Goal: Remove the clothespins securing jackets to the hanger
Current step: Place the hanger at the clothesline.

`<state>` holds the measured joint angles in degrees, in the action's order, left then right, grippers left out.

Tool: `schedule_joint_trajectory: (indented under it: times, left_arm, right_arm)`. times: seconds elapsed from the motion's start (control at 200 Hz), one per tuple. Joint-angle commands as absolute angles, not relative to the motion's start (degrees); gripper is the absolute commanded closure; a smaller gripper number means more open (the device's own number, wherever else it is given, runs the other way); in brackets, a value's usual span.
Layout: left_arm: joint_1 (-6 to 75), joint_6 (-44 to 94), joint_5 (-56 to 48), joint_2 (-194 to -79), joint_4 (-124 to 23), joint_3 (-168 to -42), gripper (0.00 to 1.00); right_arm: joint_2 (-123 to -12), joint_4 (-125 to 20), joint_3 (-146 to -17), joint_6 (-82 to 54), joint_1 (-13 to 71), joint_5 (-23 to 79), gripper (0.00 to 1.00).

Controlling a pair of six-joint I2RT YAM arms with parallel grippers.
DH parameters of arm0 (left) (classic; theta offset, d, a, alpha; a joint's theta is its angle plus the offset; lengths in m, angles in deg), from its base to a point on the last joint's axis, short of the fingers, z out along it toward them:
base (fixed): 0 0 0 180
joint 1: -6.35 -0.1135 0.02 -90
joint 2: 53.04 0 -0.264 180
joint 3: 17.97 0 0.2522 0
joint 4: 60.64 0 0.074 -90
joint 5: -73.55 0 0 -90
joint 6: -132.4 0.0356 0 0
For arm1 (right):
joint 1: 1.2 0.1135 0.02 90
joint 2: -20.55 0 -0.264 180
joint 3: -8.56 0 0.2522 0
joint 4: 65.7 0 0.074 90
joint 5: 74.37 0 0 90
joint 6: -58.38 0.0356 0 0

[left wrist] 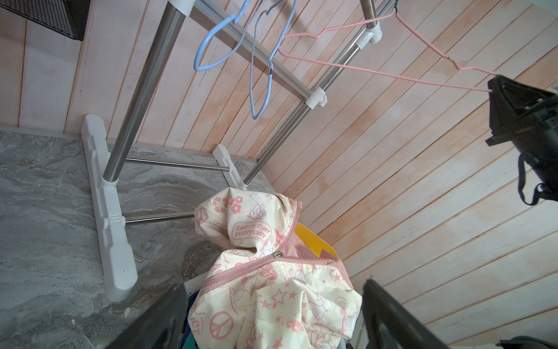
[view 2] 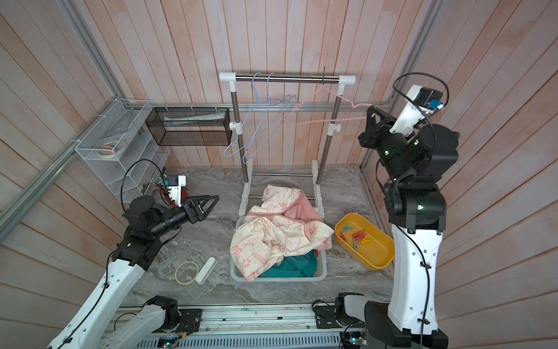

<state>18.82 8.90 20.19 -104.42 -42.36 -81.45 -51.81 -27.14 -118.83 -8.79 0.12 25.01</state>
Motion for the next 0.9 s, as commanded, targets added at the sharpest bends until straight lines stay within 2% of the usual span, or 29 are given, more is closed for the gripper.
schedule_joint_trajectory:
  times: [0.0, 0.17, 0.53, 0.665, 0.775, 0.855, 0.895]
  left_arm:
    - [19.1, 10.5, 21.2, -104.1, -43.9, -80.9, 0.07]
    - [19.1, 11.0, 21.2, -103.4, -43.0, -80.7, 0.07]
    - [20.2, 11.9, 23.3, -105.5, -43.1, -80.3, 0.06]
    - [24.8, 16.6, 21.0, -107.0, -41.4, -80.5, 0.05]
    - [29.3, 20.3, 17.7, -109.6, -38.6, -81.6, 0.05]
    - [33.1, 22.6, 14.8, -111.3, -36.8, -82.5, 0.05]
    - [35.3, 24.1, 13.1, -112.2, -35.7, -83.0, 0.05]
  right_arm:
    - [-51.1, -26.4, -118.6, -13.2, 3.1, 13.0, 1.00]
    - [-47.8, -29.4, -112.1, -14.5, 5.6, 7.0, 1.00]
    - [-44.0, -29.7, -103.6, -14.8, 8.7, 6.3, 1.00]
    - [-42.4, -30.9, -98.6, -14.5, 8.8, 8.3, 0.77]
    - [-40.8, -32.1, -95.1, -14.1, 8.8, 10.4, 0.51]
    - [-39.8, -31.8, -91.7, -12.7, 8.7, 12.2, 0.38]
    - [-39.4, -31.4, -89.4, -11.8, 8.8, 13.6, 0.34]
